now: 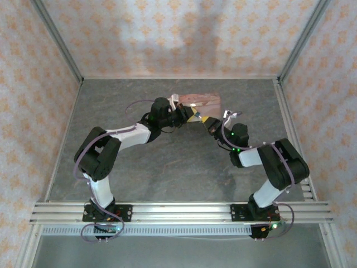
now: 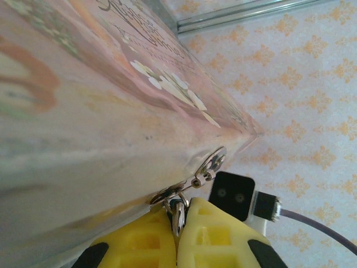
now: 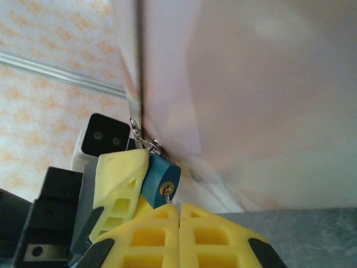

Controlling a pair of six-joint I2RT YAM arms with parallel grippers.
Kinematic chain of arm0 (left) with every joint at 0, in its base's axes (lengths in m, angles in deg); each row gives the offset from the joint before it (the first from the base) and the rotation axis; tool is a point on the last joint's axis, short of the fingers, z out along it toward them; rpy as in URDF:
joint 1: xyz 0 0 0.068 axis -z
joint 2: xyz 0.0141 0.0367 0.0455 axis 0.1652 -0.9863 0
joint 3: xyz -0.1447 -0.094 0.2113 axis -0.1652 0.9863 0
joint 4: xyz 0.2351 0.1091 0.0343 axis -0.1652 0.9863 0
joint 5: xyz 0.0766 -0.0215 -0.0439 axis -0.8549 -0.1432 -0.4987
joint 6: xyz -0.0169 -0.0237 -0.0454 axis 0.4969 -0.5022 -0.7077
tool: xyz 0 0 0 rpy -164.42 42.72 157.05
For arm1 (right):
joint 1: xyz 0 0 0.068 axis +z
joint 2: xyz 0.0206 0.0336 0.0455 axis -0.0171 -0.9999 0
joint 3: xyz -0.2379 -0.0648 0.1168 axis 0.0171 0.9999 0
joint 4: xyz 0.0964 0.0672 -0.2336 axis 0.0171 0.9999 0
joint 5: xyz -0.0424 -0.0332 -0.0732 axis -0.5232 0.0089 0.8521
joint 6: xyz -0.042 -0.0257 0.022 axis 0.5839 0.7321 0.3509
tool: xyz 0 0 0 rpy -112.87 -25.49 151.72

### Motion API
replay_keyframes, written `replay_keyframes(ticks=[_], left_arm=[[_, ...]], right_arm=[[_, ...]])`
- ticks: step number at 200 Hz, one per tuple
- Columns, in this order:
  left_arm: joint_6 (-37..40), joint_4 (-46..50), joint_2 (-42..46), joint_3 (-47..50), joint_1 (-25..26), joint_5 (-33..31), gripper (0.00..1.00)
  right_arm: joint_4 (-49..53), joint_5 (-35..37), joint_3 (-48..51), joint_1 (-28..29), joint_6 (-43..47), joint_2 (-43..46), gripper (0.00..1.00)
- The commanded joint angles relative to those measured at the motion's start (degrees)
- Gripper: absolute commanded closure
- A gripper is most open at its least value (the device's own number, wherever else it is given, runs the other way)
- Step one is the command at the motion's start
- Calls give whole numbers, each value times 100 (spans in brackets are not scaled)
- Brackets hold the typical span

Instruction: Unlock the padlock with the key

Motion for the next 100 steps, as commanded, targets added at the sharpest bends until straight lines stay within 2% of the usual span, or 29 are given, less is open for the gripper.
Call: replay_keyframes(ticks=[1,32,100], left_arm=[[-106,-337,-65,-41,270,969,100],[-106,-355,-56,-19,268,1028,100],[-98,-329,-65,-95,268,1112,100]], right_arm=[[-811,-267,-317,-46,-422,-266,100],[-759,-350,-245,-68,225,-143,100],[471,-363,-340,-86,1936,374,100]])
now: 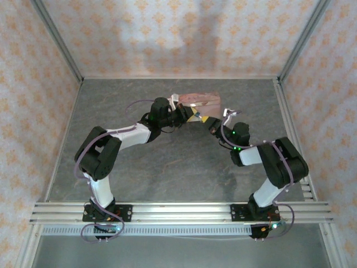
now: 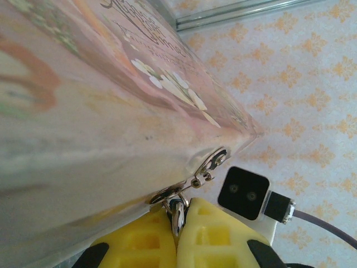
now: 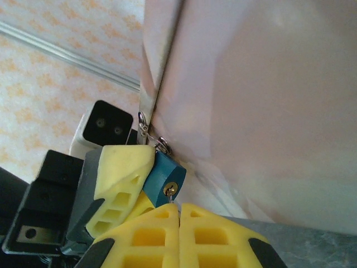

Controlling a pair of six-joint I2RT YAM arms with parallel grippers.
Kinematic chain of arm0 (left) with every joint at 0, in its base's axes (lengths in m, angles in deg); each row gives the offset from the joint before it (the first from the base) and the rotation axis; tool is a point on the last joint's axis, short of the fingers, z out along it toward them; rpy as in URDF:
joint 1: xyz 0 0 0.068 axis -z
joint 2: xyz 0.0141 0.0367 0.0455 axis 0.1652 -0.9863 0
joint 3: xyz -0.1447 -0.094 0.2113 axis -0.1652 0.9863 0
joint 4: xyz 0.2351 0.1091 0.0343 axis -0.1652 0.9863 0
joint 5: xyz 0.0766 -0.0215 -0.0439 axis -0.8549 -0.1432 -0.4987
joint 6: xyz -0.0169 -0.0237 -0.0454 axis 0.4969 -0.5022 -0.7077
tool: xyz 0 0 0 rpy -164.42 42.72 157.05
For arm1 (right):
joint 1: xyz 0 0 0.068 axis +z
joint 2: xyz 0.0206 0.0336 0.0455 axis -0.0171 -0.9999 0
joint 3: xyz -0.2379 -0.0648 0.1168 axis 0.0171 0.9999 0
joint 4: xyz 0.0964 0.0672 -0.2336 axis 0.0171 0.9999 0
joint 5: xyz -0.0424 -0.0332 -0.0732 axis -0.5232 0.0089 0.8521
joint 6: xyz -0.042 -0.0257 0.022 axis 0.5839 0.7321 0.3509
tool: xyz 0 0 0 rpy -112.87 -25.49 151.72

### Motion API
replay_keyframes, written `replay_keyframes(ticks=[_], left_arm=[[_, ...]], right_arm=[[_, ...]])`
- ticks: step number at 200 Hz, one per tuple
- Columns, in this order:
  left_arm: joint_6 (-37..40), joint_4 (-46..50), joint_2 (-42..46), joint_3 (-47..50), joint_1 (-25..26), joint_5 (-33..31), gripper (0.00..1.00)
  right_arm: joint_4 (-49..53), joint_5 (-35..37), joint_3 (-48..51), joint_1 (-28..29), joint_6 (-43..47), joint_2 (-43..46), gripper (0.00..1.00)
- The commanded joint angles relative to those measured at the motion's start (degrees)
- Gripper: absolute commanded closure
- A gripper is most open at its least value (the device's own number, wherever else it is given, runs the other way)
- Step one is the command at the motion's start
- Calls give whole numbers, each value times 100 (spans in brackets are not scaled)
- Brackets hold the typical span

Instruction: Unlock the padlock with the key

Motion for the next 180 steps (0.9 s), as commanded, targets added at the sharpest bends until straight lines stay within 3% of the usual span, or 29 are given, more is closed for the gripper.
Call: replay_keyframes(ticks=[1,21,52,104,158,180], left_arm=[[-100,-281,-26,-92,290,1007,100],[-100,-346,-35,-85,288,1035,100],[-187,-571,-60,-52,288,1053,100],[-214,-663,-52,-19,292,1097,100],[-355,-911,-87,13,302,1075,100],[-337,-869,-87,-11,306,1121,100]], right_arm=[[295,-94,-298,22,909,279,100],[362,-275,-453,-52,580,185,100],[-1005,-480,-560,-115,-1055,-547,100],[-1011,-622,-791,5,-1818,-533,100],[-1011,-430,-738,233,-1776,-531,100],[-982,-135,-619,368,-1354,-388,100]])
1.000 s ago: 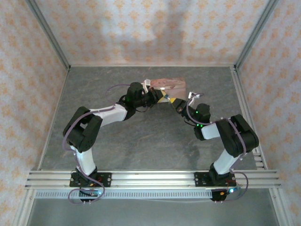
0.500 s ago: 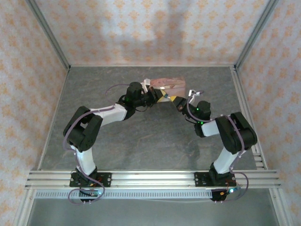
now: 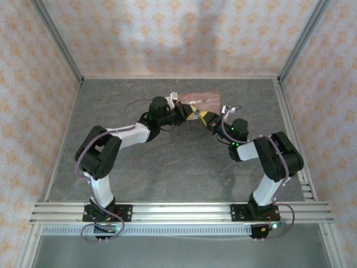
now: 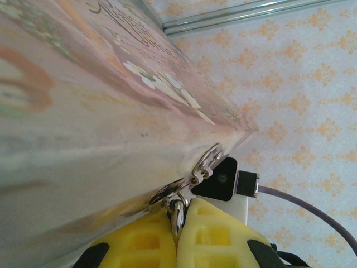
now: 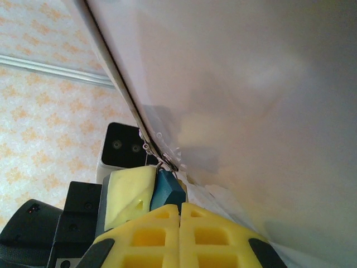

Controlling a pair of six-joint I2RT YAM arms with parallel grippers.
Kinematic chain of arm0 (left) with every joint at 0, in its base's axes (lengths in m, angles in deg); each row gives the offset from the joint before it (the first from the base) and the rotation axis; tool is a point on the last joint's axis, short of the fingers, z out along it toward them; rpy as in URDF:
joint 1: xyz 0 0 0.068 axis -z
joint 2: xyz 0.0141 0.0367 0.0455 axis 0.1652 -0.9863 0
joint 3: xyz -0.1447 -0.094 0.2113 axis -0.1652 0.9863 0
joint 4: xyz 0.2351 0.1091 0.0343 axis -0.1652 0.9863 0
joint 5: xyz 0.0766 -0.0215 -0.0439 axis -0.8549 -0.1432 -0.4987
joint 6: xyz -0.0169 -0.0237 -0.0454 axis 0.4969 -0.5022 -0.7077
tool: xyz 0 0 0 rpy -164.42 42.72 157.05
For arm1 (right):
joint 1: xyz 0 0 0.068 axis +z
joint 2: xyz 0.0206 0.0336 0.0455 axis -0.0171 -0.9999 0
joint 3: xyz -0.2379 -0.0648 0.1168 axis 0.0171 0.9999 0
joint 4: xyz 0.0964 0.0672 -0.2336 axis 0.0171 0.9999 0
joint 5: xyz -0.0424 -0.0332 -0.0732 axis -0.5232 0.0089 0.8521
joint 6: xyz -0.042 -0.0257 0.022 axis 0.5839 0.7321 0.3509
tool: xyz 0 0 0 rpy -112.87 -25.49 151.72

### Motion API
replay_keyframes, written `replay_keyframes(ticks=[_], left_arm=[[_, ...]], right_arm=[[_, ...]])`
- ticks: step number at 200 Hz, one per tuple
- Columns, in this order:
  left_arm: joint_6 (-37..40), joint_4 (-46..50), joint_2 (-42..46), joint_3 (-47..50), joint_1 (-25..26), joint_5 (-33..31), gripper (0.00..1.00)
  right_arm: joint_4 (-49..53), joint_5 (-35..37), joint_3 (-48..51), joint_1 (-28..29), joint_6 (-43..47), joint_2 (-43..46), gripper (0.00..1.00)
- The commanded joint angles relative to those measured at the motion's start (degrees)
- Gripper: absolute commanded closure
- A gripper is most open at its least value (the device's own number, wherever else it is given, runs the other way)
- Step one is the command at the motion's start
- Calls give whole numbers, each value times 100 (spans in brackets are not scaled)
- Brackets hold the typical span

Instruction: Unlock the padlock with the key

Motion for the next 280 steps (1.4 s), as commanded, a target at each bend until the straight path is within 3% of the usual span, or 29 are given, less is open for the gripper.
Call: replay_keyframes(ticks=[1,57,100,147,190,214,247,280], left_arm=[[-121,-487,-35,-21,399,985,100],[210,0,-61,-217,603,1223,100],[291,12,-105,-204,726,1327,100],[1064,1116,14,-331,705,1114,100],[1259,1474,9,-247,532,763,100],[1276,1513,-17,-227,496,647,100],[1336,1703,-48,-237,487,514,100],[1365,1879,-70,-202,483,389,100]], right_arm=[[-465,56,-160,364,299,158,100],[455,120,-743,605,288,3,100],[493,110,-818,721,340,-110,100],[781,87,-754,779,468,-138,100],[727,153,-176,578,458,-89,76],[859,172,205,445,564,72,70],[2229,274,577,376,1335,820,66],[4995,863,485,436,2707,2099,65]])
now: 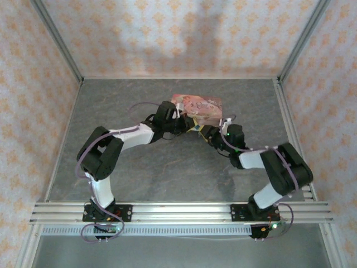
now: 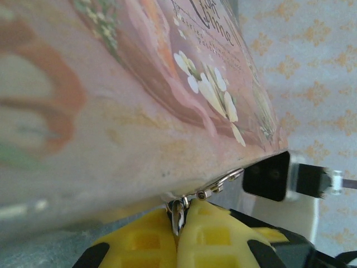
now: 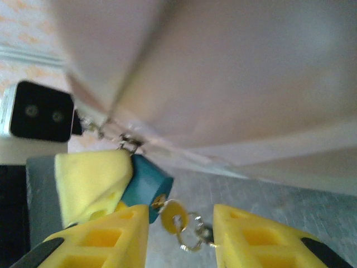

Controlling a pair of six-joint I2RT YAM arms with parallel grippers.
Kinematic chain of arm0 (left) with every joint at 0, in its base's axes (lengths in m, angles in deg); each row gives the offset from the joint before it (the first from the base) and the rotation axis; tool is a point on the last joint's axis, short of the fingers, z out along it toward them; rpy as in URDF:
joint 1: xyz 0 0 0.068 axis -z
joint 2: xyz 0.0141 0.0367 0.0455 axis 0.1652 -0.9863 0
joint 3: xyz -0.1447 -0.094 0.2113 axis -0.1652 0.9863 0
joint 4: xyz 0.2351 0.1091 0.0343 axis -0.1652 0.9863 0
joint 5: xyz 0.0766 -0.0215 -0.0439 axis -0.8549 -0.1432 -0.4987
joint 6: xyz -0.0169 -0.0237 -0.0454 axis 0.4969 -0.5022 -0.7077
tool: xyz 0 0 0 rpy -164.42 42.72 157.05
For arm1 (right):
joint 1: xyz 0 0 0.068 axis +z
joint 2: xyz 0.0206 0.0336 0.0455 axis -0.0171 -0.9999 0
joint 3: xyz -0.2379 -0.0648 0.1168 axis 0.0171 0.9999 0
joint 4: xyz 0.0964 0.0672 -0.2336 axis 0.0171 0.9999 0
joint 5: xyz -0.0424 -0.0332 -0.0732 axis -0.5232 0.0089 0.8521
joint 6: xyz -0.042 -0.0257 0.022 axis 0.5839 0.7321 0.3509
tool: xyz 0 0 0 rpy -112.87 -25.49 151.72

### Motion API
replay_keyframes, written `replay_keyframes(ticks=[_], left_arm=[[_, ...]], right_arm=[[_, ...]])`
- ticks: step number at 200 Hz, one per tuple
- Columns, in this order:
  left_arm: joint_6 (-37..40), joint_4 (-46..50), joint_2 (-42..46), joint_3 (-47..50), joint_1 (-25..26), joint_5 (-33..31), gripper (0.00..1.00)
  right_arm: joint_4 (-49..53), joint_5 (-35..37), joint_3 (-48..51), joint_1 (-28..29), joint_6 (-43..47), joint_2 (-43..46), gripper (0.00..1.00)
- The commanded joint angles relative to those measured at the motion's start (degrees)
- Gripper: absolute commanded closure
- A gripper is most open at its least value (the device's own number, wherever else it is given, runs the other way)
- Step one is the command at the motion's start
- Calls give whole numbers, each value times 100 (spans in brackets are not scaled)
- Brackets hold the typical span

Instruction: Unlock the padlock with the key

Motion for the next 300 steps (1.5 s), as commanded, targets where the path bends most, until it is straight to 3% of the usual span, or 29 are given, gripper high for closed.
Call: replay_keyframes(ticks=[1,31,58,91,135,224,300], left_arm=[[86,-16,-44,-42,150,522,100],[29,-19,-80,-65,151,460,100],[-20,-3,-88,-97,153,434,100],[-66,57,-123,-173,150,476,100],[-228,145,-126,-294,150,586,100],[-430,206,-123,-499,109,793,100],[-431,307,-184,-657,61,908,100]], right_arm=[[2250,397,-132,90,1368,898,65],[4073,1010,-357,126,2321,1761,60],[5019,1612,-615,338,3013,2272,56],[5702,1984,-1046,576,3730,2360,63],[5746,1953,-1479,716,4103,2157,67],[5660,2705,-2060,957,4623,1353,57],[5683,2774,-2208,1049,4862,1044,64]])
